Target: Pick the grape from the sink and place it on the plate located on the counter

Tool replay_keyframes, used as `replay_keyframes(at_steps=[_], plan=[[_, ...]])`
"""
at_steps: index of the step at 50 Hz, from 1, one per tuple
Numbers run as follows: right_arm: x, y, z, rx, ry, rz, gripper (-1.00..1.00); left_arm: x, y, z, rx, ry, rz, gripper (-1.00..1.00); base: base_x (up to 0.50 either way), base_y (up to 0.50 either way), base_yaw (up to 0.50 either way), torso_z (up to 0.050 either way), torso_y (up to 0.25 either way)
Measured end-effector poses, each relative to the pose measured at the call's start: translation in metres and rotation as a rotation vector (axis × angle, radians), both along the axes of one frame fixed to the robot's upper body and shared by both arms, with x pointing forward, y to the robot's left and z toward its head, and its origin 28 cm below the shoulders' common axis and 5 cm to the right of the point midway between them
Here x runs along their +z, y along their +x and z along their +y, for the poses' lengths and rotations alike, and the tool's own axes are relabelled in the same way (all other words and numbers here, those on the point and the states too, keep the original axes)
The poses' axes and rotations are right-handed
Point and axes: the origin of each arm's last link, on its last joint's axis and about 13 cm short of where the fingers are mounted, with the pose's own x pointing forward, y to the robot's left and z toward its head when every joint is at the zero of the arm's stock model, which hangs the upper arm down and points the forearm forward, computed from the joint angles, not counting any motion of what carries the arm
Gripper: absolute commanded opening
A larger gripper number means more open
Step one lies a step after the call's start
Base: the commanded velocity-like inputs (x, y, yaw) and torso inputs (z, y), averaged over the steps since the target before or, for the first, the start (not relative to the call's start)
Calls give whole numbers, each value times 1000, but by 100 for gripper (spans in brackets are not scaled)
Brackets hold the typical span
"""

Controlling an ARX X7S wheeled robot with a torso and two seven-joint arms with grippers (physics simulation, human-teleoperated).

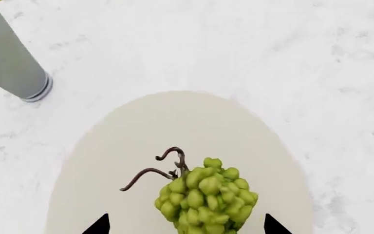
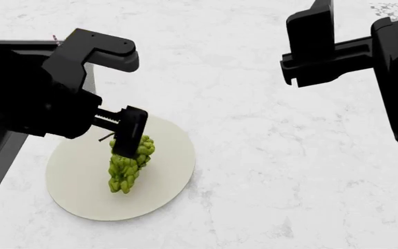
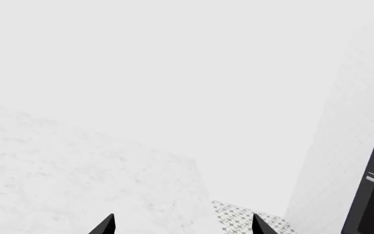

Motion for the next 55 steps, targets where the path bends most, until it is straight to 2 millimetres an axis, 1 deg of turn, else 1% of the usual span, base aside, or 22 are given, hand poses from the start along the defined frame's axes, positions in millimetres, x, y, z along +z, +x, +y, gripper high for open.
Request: replay_keyframes(at_steps=[7, 12, 29, 38, 46, 55], plan=[[1, -2, 0, 0, 0, -5, 100, 13, -11, 1, -2, 2, -56, 100, 0, 0, 0, 0, 0], [2, -3, 1, -1, -1, -7, 100, 22, -23, 2, -8, -6, -103, 100, 0, 0, 0, 0, 0], [2, -3, 2, 4, 1, -11, 100, 42, -82, 10, -14, -7, -322, 100, 0, 0, 0, 0, 0], [0, -2, 3, 8, 4, -10, 100, 46, -106, 15, 5, 15, -435, 100, 0, 0, 0, 0, 0], [-2, 1, 3, 6, 9, -11, 100, 50, -120, 17, 33, 31, -543, 100, 0, 0, 0, 0, 0], [-4, 4, 5, 7, 11, -11, 100, 48, -128, 20, 75, 51, -636, 100, 0, 0, 0, 0, 0]])
